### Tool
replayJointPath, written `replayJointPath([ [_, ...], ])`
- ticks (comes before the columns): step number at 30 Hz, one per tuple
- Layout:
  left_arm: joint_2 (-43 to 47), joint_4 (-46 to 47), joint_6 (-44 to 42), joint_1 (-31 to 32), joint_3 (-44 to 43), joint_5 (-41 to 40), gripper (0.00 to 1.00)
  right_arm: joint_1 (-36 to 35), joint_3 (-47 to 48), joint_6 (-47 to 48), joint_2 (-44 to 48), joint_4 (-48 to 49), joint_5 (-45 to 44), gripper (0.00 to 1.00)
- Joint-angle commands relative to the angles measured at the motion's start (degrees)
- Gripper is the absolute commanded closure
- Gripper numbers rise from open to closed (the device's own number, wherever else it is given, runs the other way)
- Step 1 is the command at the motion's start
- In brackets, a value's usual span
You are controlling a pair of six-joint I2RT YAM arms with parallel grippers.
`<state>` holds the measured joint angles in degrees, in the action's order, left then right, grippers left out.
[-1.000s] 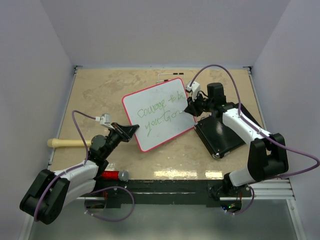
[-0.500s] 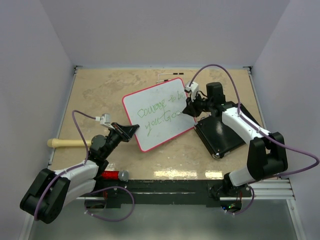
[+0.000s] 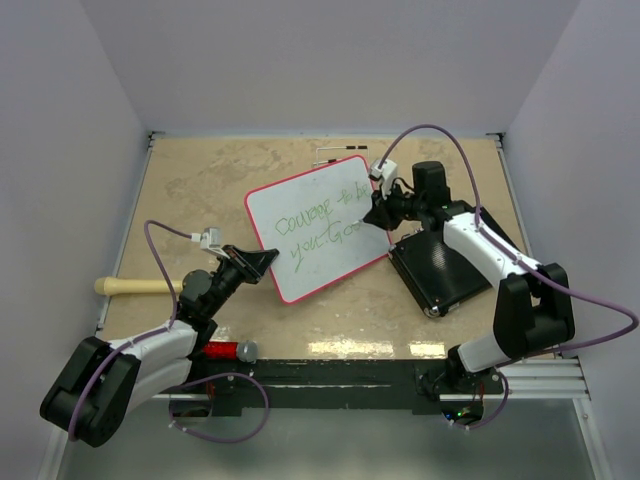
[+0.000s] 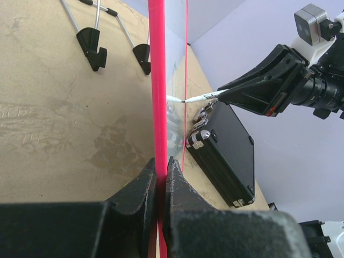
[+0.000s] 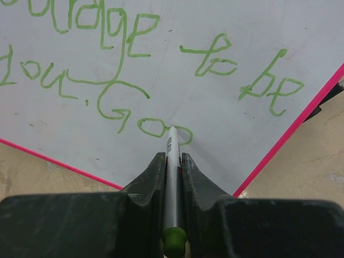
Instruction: Write a sentence on the whiteboard
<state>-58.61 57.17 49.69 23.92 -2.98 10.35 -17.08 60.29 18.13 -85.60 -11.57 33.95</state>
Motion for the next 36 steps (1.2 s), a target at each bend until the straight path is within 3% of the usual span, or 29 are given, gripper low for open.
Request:
replayJointPath([
  [1,-0.4,-0.1,-5.8,0.7,2.6,5.7,1.0,2.0,0.8,-0.4,4.1,1.4,1.4,1.0],
  [11,-0.3,0.0,-6.1,0.7,2.6,6.2,1.0,7.1,0.0,-3.4,4.0,5.6,3.3,1.0],
  [20,0.5,-1.0,-6.5,0.7,2.6,6.2,1.0,7.2,-0.3,-2.1,3.1,7.5,7.4,1.0],
  [36,-0.8,0.2,-6.4,0.7,2.8,6.5,1.0,7.1,0.4,-0.8,0.4,6.4,4.3,1.0],
])
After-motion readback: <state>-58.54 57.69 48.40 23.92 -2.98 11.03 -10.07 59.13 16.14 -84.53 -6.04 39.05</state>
